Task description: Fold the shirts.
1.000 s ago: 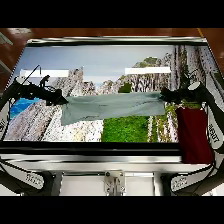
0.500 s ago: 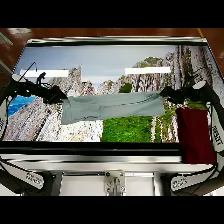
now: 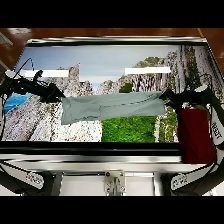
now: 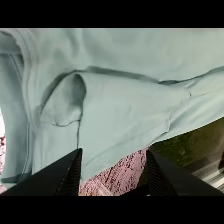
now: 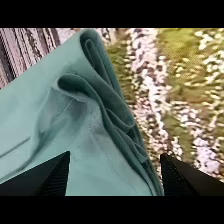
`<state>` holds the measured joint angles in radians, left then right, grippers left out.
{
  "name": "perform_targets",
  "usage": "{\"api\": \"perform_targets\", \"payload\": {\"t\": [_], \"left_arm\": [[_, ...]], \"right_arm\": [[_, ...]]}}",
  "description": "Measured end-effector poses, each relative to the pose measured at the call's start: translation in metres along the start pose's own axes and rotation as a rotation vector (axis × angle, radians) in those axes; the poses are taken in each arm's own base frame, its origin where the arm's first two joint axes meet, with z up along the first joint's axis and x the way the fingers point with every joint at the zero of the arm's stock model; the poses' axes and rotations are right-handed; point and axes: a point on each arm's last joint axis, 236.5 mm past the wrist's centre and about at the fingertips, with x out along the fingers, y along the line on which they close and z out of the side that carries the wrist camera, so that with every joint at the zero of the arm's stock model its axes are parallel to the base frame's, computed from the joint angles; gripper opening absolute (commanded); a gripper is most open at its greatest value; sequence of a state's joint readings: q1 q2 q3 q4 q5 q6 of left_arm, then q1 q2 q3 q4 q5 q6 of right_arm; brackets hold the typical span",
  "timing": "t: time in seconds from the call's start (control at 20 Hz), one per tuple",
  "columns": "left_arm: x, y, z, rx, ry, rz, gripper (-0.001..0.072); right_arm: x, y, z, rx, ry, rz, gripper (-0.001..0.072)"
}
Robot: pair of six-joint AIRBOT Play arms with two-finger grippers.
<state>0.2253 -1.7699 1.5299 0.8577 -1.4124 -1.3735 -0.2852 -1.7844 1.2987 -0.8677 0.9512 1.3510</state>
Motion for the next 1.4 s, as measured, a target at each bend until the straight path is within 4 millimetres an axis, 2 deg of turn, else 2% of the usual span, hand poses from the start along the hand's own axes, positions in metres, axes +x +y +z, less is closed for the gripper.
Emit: {"api": "perform_targets", "payload": {"t": [0.05, 0.2, 0.25, 0.3, 0.35, 0.45, 0.55, 0.6, 0.7, 0.8, 1.05, 1.25, 1.4], "left_arm": [[0.002, -0.002, -0.001, 0.006, 0.006, 0.000, 0.0494], [0.007, -0.009, -0.005, 0.021, 0.021, -0.002, 0.0494], [0.008, -0.012, -0.006, 0.024, 0.025, -0.006, 0.0492], [0.009, -0.015, -0.006, 0.027, 0.027, -0.013, 0.0450], [0.010, -0.018, -0.006, 0.028, 0.028, -0.022, 0.0358], [0.013, -0.028, -0.006, 0.034, 0.025, -0.047, 0.0123], [0.020, -0.043, -0.004, 0.054, 0.015, -0.072, 0.0087], [0.026, -0.054, -0.003, 0.074, 0.008, -0.088, 0.0039], [0.043, -0.077, -0.002, 0.122, -0.008, -0.102, 0.0038], [0.068, -0.107, -0.004, 0.182, -0.025, -0.110, 0.0038], [0.139, -0.179, -0.033, 0.310, -0.030, -0.139, 0.0038], [0.192, -0.241, -0.074, 0.339, 0.001, -0.263, 0.0038], [0.230, -0.267, -0.101, 0.307, 0.033, -0.328, 0.0037]], "right_arm": [[0.005, 0.004, -0.001, 0.003, 0.002, 0.008, 0.0587], [0.019, 0.005, -0.009, 0.004, 0.030, 0.009, 0.0205], [0.021, 0.005, -0.012, -0.002, 0.042, 0.006, 0.0109], [0.020, 0.006, -0.014, -0.009, 0.049, 0.008, 0.0064], [0.017, 0.008, -0.014, -0.033, 0.047, 0.009, 0.0064], [0.003, 0.020, -0.010, -0.090, 0.024, 0.023, 0.0064], [-0.019, 0.038, -0.004, -0.157, -0.013, 0.041, 0.0064], [-0.033, 0.048, -0.001, -0.187, -0.038, 0.049, 0.0064], [-0.064, 0.072, 0.001, -0.240, -0.084, 0.070, 0.0064], [-0.098, 0.096, -0.004, -0.281, -0.117, 0.095, 0.0064], [-0.178, 0.148, -0.033, -0.314, -0.188, 0.150, 0.0064], [-0.221, 0.172, -0.058, -0.320, -0.218, 0.179, 0.0064], [-0.239, 0.181, -0.072, -0.316, -0.230, 0.193, 0.0064]]}}
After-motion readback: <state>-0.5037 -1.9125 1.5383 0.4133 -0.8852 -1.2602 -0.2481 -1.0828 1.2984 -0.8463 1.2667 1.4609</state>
